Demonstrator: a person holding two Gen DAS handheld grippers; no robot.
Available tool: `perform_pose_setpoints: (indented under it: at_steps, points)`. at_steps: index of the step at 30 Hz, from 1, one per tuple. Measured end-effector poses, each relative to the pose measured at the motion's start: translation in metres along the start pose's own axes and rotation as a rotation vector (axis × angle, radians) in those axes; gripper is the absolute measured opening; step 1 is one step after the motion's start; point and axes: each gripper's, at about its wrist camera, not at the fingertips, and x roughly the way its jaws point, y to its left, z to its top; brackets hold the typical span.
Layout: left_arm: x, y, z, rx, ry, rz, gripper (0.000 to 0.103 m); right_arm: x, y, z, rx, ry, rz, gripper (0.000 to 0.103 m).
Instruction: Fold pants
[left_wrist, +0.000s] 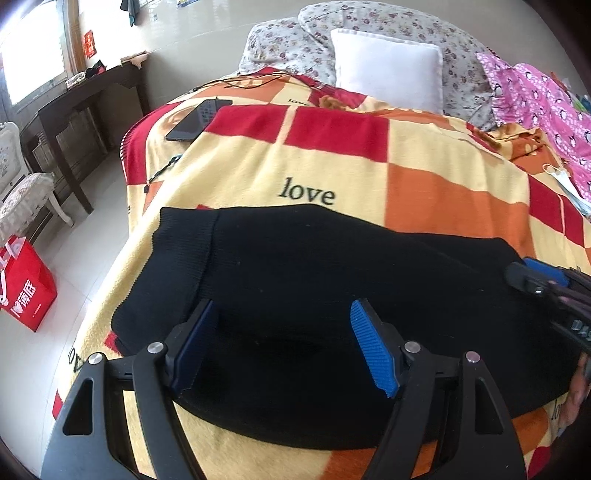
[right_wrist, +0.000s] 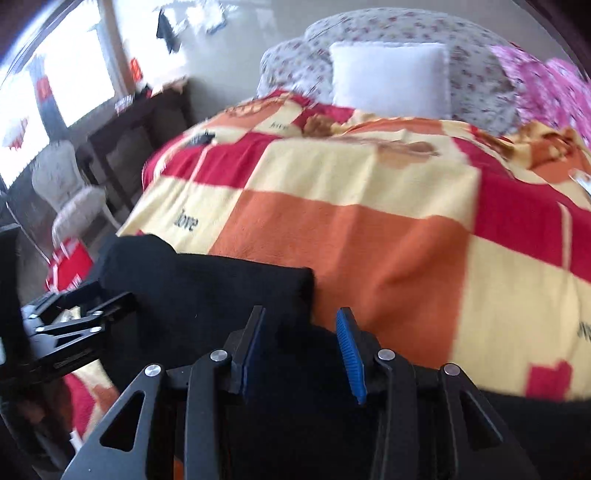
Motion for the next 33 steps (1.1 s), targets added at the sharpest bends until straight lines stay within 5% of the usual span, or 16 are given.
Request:
perform_pose_setpoints:
  at_steps: [2, 11, 18, 23, 33]
  points:
    - [0.005, 0.002, 0.001, -0.004, 0.008, -0.003, 0.074, 0.013, 0.004, 0.002, -0.023, 0.029, -0.020, 0.013]
    - [0.020, 0.003, 0.005, -0.001, 0.025, -0.012, 0.083, 0.033, 0.005, 0.012, -0.046, 0.021, -0.074, 0.009]
    - [0.008, 0.003, 0.003, -0.013, 0.024, -0.022, 0.083, 0.013, -0.002, 0.009, 0.013, -0.006, -0.035, 0.016]
    - [-0.011, -0.005, 0.002, -0.012, -0.011, -0.053, 0.083, -0.015, 0.003, -0.002, -0.010, -0.018, -0.079, 0.030]
    - [-0.027, -0.046, -0.005, 0.022, 0.004, -0.215, 0.083, -0.049, -0.008, -0.041, 0.004, -0.021, -0.150, 0.035]
